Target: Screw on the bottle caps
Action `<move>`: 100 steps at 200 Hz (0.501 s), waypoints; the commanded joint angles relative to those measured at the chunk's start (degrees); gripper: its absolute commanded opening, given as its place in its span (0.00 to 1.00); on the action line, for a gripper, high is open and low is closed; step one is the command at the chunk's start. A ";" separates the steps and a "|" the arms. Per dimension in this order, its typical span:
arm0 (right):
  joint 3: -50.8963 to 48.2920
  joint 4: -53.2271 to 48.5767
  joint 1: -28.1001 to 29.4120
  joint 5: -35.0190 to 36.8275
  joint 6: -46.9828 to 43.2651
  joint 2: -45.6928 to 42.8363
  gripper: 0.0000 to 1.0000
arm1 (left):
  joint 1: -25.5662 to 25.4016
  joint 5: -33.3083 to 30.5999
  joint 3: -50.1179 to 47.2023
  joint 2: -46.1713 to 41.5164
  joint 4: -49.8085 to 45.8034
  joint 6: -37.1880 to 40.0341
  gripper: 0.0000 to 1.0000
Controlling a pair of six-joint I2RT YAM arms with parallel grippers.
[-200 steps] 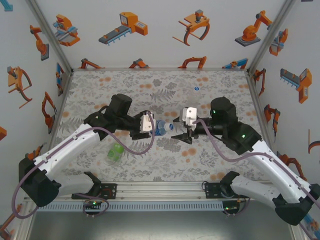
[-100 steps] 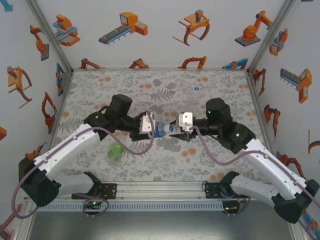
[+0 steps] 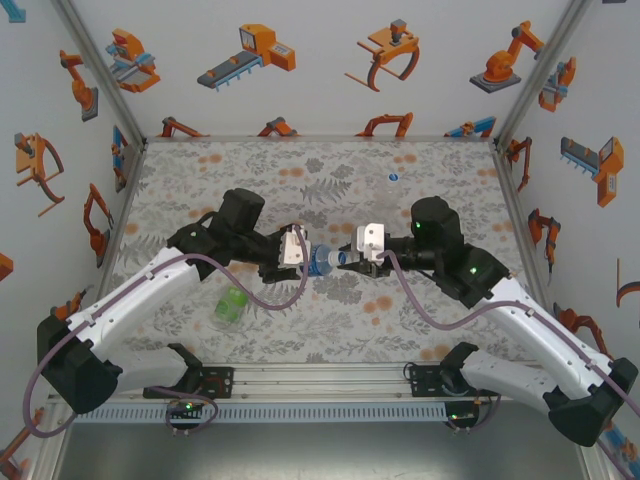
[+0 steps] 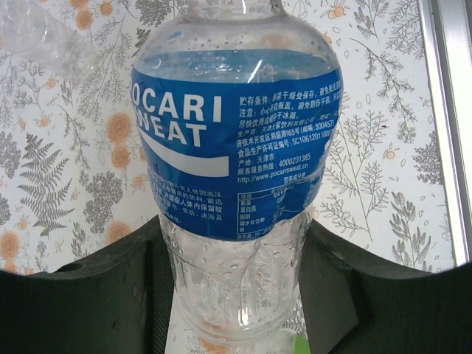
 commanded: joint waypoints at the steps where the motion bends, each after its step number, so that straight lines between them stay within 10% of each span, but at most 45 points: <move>1: -1.42 5.03 0.47 1.71 11.57 0.27 0.09 | -0.43 1.24 2.16 -0.25 -0.15 0.42 0.00; 38: -6.67 15.27 0.67 11.56 49.46 0.07 0.00 | -0.43 -1.39 2.81 1.74 -0.03 0.04 0.00; 68: -4.26 4.43 0.58 25.02 80.63 1.52 0.00 | -0.43 -2.74 2.91 3.30 1.28 0.15 0.00; 100: -3.58 2.07 0.41 23.82 101.56 4.47 0.00 | -0.43 -2.76 3.43 4.88 2.08 0.54 0.00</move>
